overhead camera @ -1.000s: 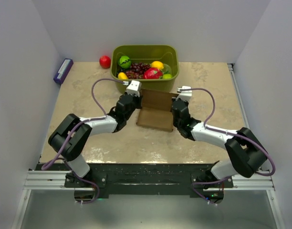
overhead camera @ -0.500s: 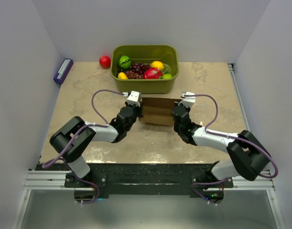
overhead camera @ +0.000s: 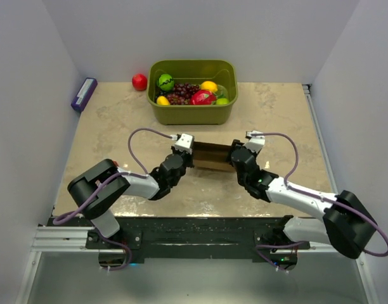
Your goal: Fold the paper box
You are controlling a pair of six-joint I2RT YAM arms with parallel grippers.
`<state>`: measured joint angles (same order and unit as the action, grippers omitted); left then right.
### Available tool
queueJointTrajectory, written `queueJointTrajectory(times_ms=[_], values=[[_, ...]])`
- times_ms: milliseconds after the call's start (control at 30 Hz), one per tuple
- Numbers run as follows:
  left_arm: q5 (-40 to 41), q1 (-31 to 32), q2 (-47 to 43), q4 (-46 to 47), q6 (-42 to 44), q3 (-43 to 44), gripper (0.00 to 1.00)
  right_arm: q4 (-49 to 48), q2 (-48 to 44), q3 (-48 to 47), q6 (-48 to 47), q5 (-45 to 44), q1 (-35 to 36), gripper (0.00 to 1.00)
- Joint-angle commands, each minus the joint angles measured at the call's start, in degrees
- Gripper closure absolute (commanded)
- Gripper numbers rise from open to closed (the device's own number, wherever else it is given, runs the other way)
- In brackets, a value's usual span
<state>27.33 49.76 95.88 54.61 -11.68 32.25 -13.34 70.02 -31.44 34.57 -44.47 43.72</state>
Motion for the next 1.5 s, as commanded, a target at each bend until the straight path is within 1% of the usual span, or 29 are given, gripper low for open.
queueJointTrajectory(times_ms=[0,67,100,133,200,333,433,567,633,667,733,833,867,933,967,1000,1033,1067,1167,1233,1367,1400,1433,1467], values=[[0.88,1.83,0.36,-4.25,1.22,-1.93,1.0,8.67,-8.2,0.42,4.28,4.73,0.66,0.29],[0.97,2.1,0.28,-3.72,1.31,-2.72,1.0,12.72,-11.03,0.15,3.24,6.75,0.66,0.17],[0.79,2.1,0.1,-3.72,1.31,-2.98,1.0,13.16,-13.39,-0.11,2.62,8.94,0.75,0.07],[0.71,2.19,-0.16,-3.55,1.31,-3.42,1.0,16.74,-14.64,-0.46,2.09,10.27,0.66,0.06],[0.36,2.36,-0.43,-3.37,1.31,-3.86,1.0,19.22,-16.57,-1.43,0.68,12.38,0.75,0.04],[0.44,2.62,-0.69,-3.37,1.4,-4.3,1.0,25.28,-21.84,-3.62,-0.81,16.6,0.66,0.04],[0.53,2.8,-0.95,-3.37,1.75,-4.83,0.98,27.31,-23.87,-6.52,-1.34,17.4,0.75,0.04],[-1.49,2.89,-2.88,-4.25,1.75,-6.14,0.94,32.76,-22.65,-15.2,1.11,17.57,0.66,0.05],[-2.28,2.89,-4.29,-4.25,1.31,-7.29,0.92,33.82,-21.42,-17.07,1.29,17.84,0.75,0.05],[-2.63,2.89,-4.73,-4.6,1.14,-7.55,0.88,33.82,-20.72,-18.12,1.03,18.62,0.75,0.05],[-3.16,2.89,-5.43,-5.12,0.87,-8.08,0.86,32.52,-18.17,-18.48,0.85,19.33,0.66,0.05],[-3.78,2.89,-6.84,-5.48,0.78,-9.04,0.79,30.75,-14.39,-18.3,1.55,20.65,0.66,0.06],[-3.95,2.98,-7.36,-5.91,0.78,-9.31,0.73,30.22,-13.69,-17.87,1.99,21.26,0.66,0.06],[-5.0,3.06,-9.55,-6.27,0.7,-10.62,0.68,29.0,-11.76,-17.34,2.61,23.71,0.75,0.08],[-5.27,3.06,-10.35,-6.36,0.7,-11.24,0.62,28.38,-11.4,-16.29,3.13,24.51,0.75,0.09],[-6.14,3.06,-11.23,-6.62,0.61,-12.38,0.59,27.85,-10.96,-15.85,3.31,25.21,0.66,0.09],[-6.59,3.06,-13.32,-7.06,0.52,-13.0,0.55,26.98,-10.52,-15.23,3.58,26.09,0.75,0.1],[-6.85,3.06,-14.39,-7.84,0.17,-13.61,0.47,26.62,-10.34,-14.36,4.27,26.53,0.66,0.11],[-8.43,3.06,-19.4,-9.86,-0.62,-16.16,0.38,25.3,-10.16,-12.69,5.07,27.68,0.66,0.14],[-10.19,3.06,-23.79,-11.53,-1.06,-17.74,0.37,24.34,-10.08,-12.16,5.16,28.12,0.75,0.16],[-12.13,3.06,-33.45,-20.67,-4.04,-18.89,0.36,24.51,-9.38,-12.24,5.07,27.77,0.75,0.19],[-12.39,3.06,-38.26,-22.77,-5.18,-18.63,0.36,24.51,-9.29,-12.24,4.98,27.59,0.66,0.19],[-12.22,2.98,-40.92,-28.88,-6.67,-17.84,0.36,24.85,-9.29,-12.33,4.98,27.42,0.66,0.18],[-12.39,2.98,-43.47,-32.34,-9.12,-16.62,0.36,25.12,-9.29,-12.42,4.98,27.24,0.75,0.18]])
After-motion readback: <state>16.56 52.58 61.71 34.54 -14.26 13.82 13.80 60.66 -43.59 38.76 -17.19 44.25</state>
